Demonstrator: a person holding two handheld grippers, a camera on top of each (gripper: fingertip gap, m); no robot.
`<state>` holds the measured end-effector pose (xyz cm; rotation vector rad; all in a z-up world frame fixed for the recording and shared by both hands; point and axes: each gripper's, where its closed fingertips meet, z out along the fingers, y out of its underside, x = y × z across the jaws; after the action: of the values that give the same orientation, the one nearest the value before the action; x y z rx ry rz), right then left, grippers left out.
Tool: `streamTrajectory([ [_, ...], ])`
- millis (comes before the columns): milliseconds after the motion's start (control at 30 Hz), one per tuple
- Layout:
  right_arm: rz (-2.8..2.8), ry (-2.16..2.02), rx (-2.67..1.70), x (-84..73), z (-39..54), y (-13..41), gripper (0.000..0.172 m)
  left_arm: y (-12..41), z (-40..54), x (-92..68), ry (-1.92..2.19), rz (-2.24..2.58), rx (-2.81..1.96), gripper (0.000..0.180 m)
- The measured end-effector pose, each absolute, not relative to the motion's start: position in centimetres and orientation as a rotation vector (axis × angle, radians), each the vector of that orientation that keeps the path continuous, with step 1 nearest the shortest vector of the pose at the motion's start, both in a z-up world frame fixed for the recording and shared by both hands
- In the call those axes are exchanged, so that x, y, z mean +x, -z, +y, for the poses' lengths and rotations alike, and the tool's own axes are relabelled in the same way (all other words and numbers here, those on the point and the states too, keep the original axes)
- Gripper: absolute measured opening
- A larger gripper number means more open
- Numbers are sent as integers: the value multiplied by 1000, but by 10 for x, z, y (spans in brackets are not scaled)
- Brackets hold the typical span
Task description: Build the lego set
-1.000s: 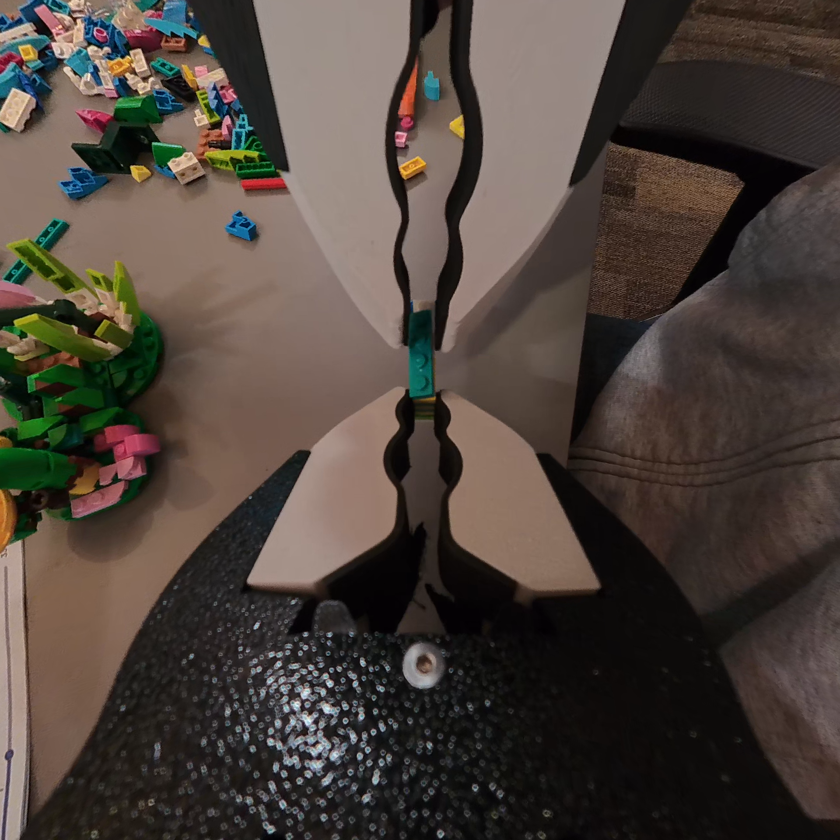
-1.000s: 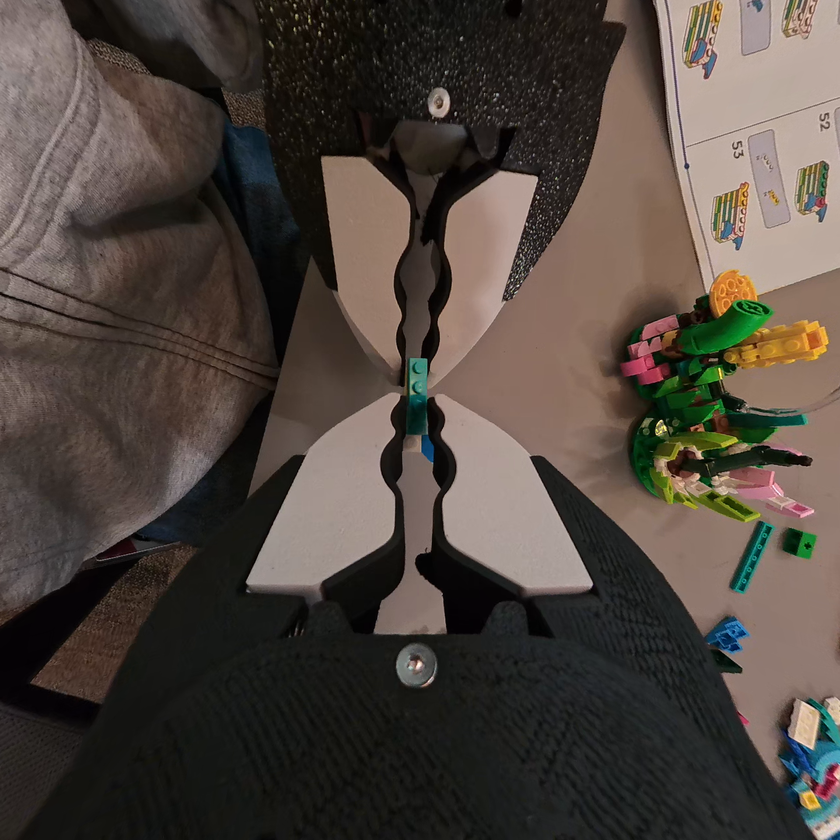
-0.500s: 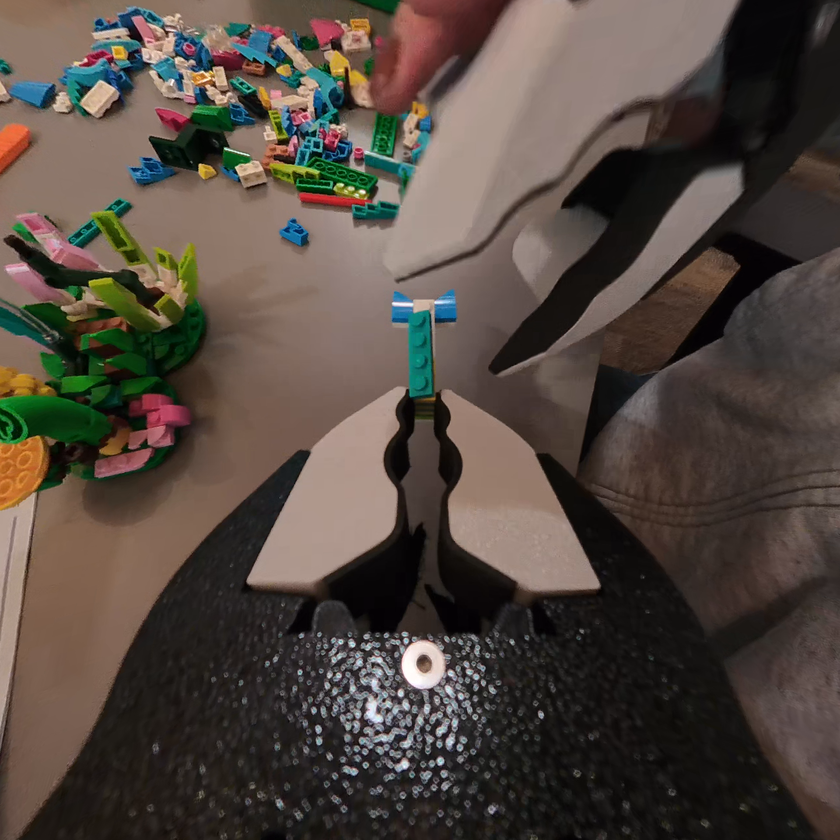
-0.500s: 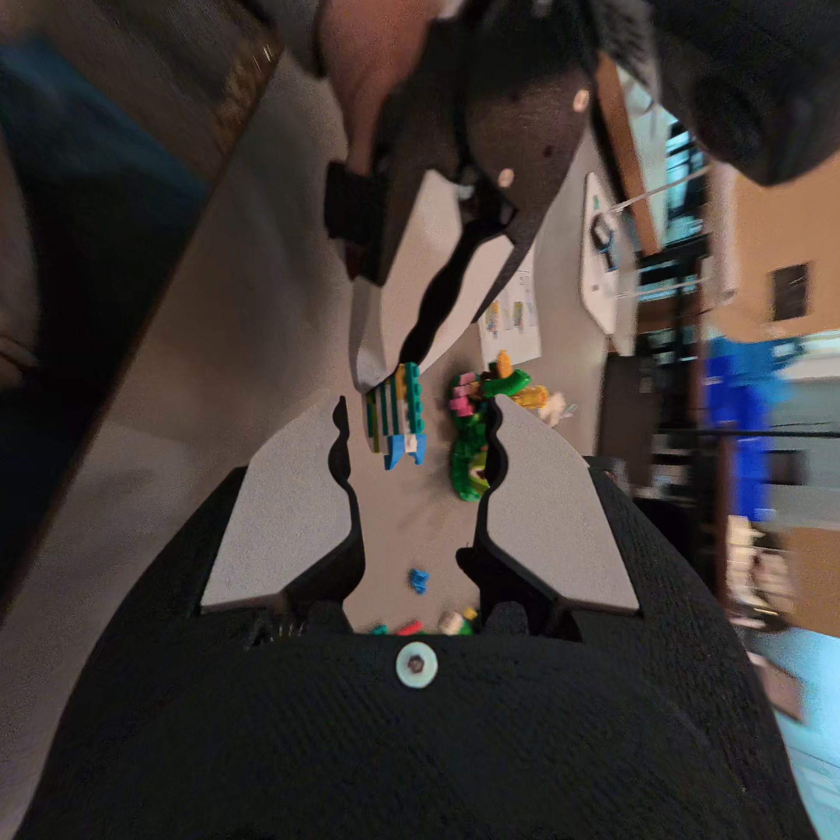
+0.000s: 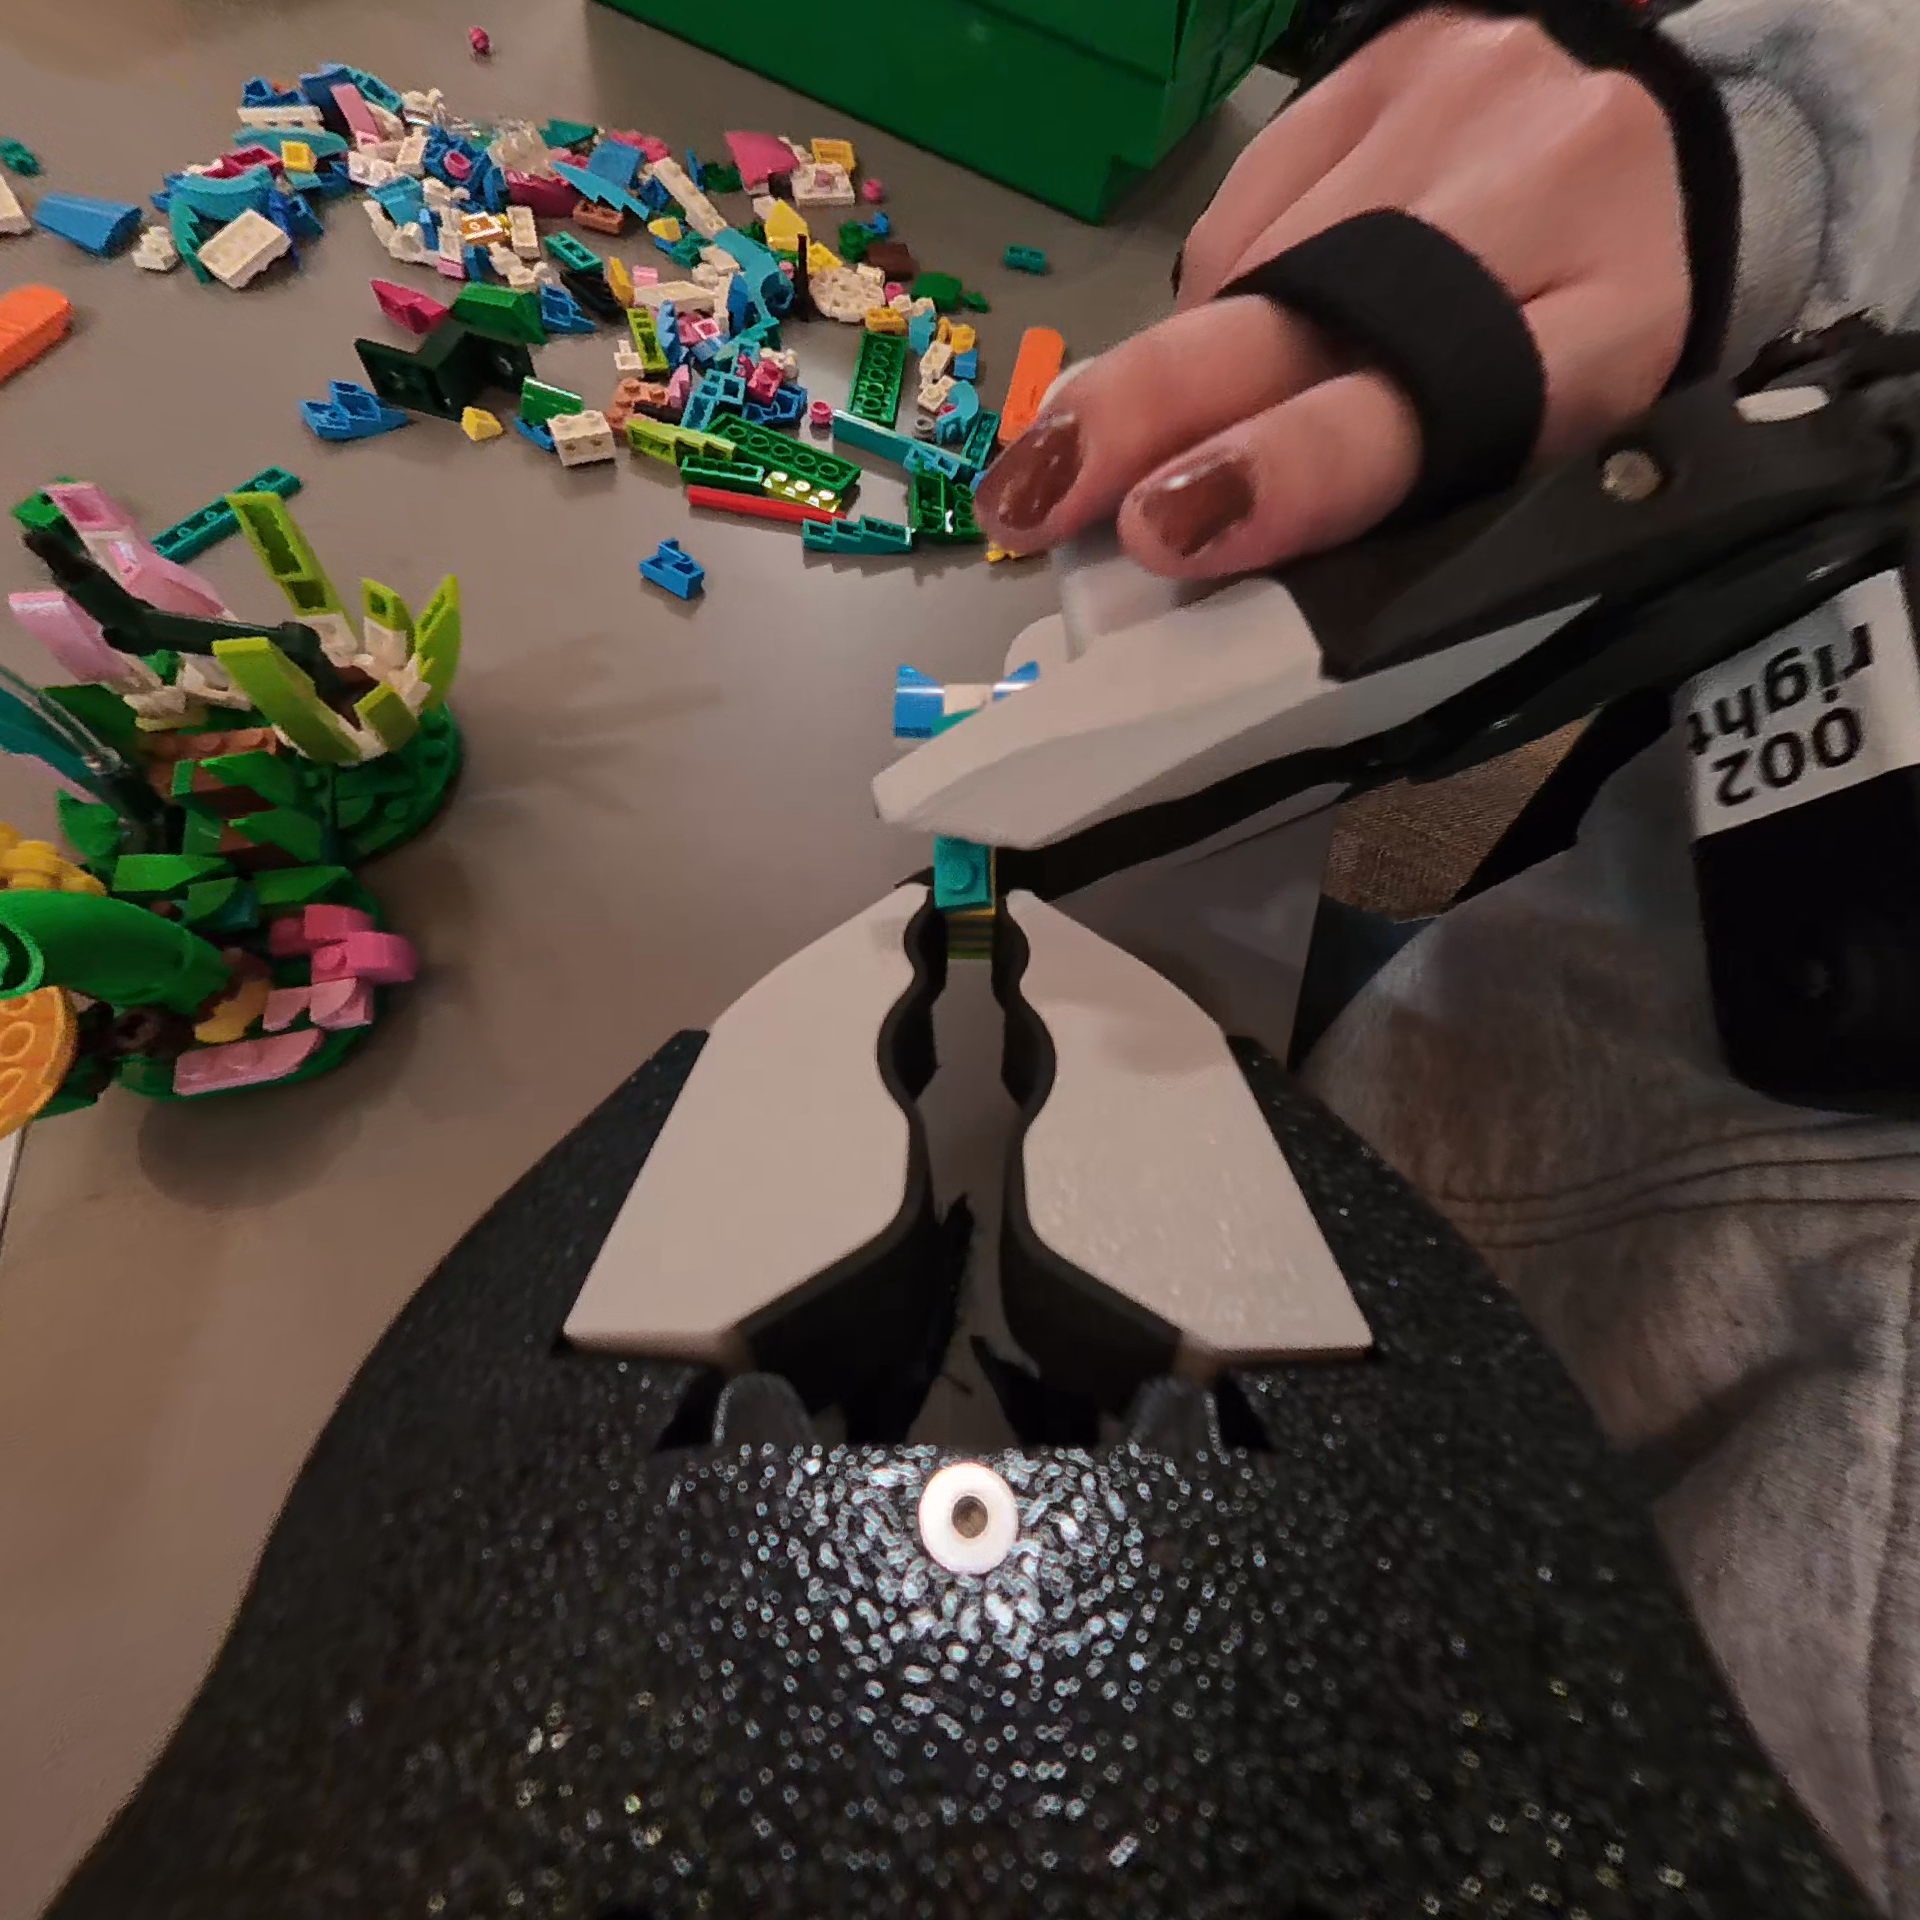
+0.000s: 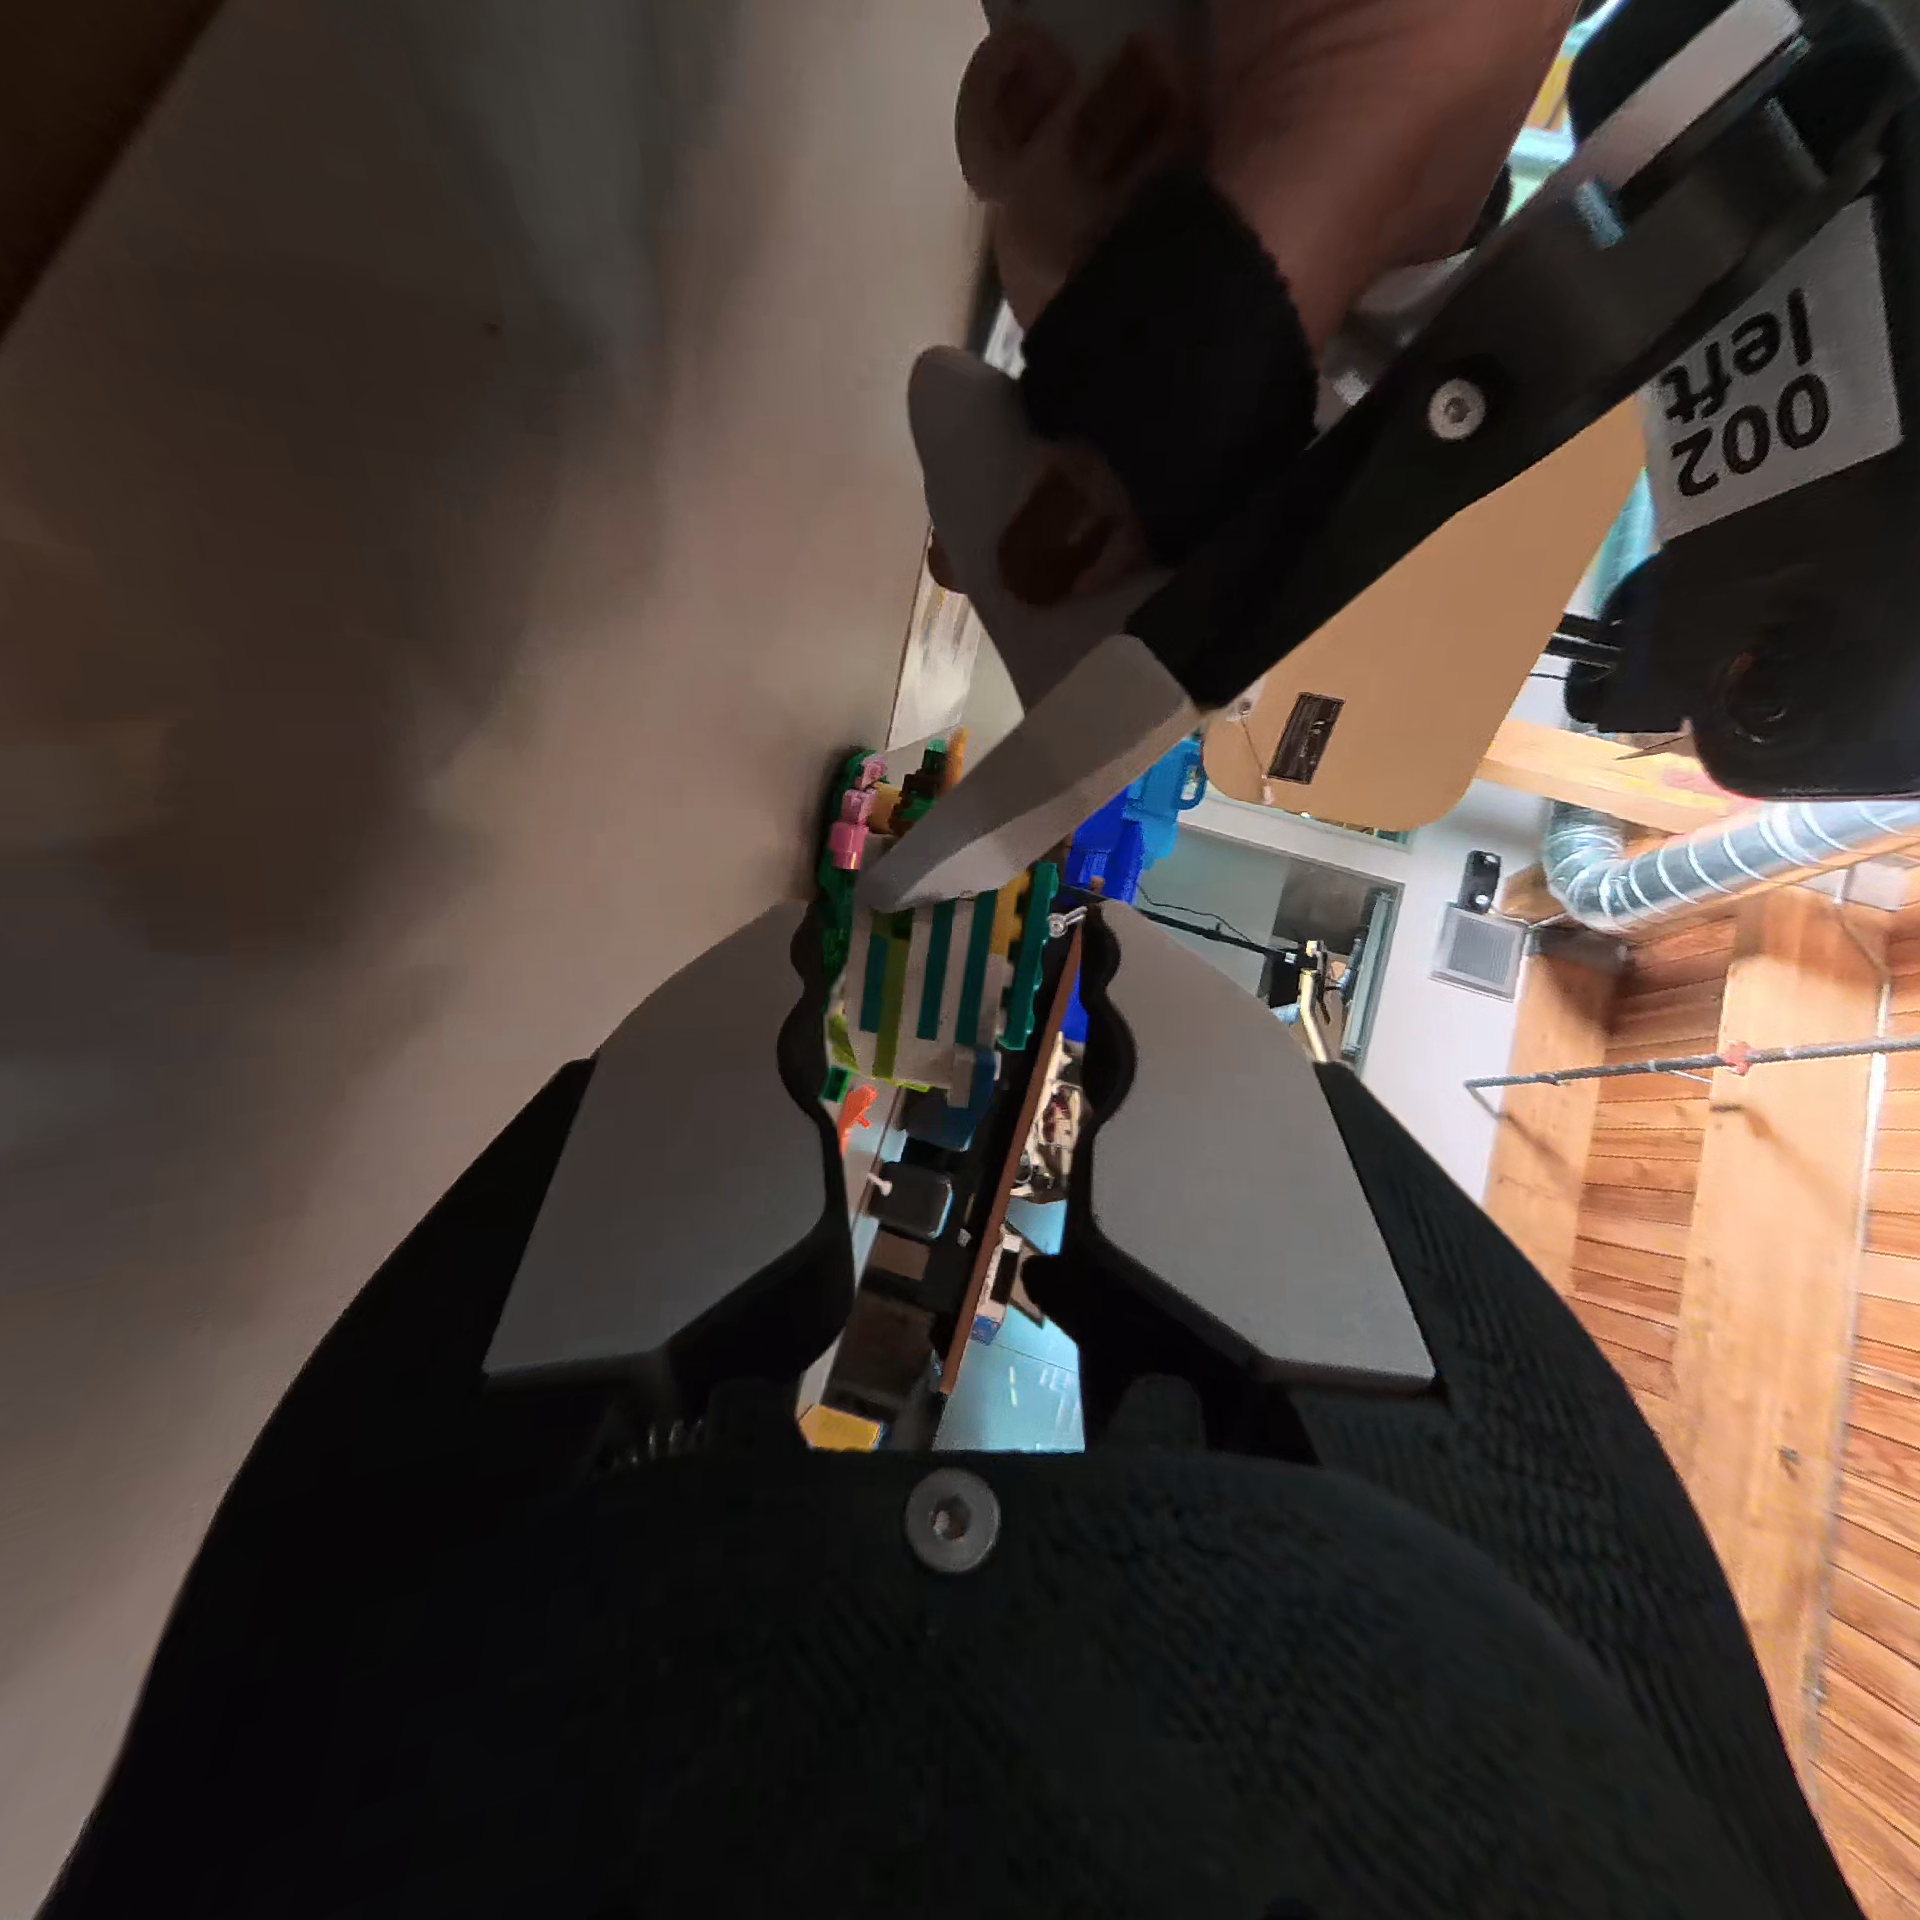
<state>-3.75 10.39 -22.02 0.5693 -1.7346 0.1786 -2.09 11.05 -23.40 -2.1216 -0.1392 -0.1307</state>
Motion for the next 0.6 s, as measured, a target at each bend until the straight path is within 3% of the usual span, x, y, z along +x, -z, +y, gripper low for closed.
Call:
streamTrajectory([
  [33, -1720, -169, 572, -39, 104, 220, 42, 233, 111, -21, 135, -142, -2116, 8],
  [600, -1589, -65, 574, -46, 104, 214, 34, 228, 111, -23, 205, -223, -2055, 8],
])
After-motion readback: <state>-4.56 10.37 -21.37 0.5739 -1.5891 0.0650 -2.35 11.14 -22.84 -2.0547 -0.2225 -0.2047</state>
